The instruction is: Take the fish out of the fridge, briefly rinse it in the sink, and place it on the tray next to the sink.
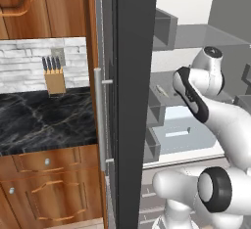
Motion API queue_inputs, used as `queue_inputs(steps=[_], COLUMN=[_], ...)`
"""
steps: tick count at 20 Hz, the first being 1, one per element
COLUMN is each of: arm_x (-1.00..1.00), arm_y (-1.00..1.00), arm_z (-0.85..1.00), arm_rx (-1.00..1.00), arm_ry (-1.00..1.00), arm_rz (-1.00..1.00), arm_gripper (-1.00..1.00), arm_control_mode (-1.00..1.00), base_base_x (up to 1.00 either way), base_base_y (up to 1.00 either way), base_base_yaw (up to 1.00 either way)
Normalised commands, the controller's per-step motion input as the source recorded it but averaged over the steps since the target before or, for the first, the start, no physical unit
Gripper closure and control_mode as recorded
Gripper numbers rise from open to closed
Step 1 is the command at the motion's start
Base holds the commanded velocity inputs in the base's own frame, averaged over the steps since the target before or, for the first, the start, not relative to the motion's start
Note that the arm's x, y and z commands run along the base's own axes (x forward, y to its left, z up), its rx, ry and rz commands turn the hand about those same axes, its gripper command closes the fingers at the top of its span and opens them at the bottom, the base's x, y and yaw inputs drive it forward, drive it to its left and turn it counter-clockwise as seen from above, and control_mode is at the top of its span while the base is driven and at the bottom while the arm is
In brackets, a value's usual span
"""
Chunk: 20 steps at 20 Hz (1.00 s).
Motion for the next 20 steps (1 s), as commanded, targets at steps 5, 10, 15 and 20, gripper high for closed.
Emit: queue_inputs(steps=[5,10,15,20], arm_x=[0.84,0.32,0.14,0.47], arm_y=[0.0,0.0,0.0,-0.04], arm_z=[-0.26,-0.25,-0.51,-0.23], arm_rx=[0.0,0.0,-0.03,0.0], arm_ry=[0.0,0.01,0.0,0.0], arm_rz=[0.0,0.0,0.0,0.0], arm_gripper=[-1.0,-1.0,-1.0,-1.0], arm_control_mode=[-1.0,-1.0,-1.0,-1.0], base_base_x=[0.0,0.0,0.0,0.0], base_base_y=[0.0,0.0,0.0,0.0], base_base_yaw=[0.0,0.0,0.0,0.0])
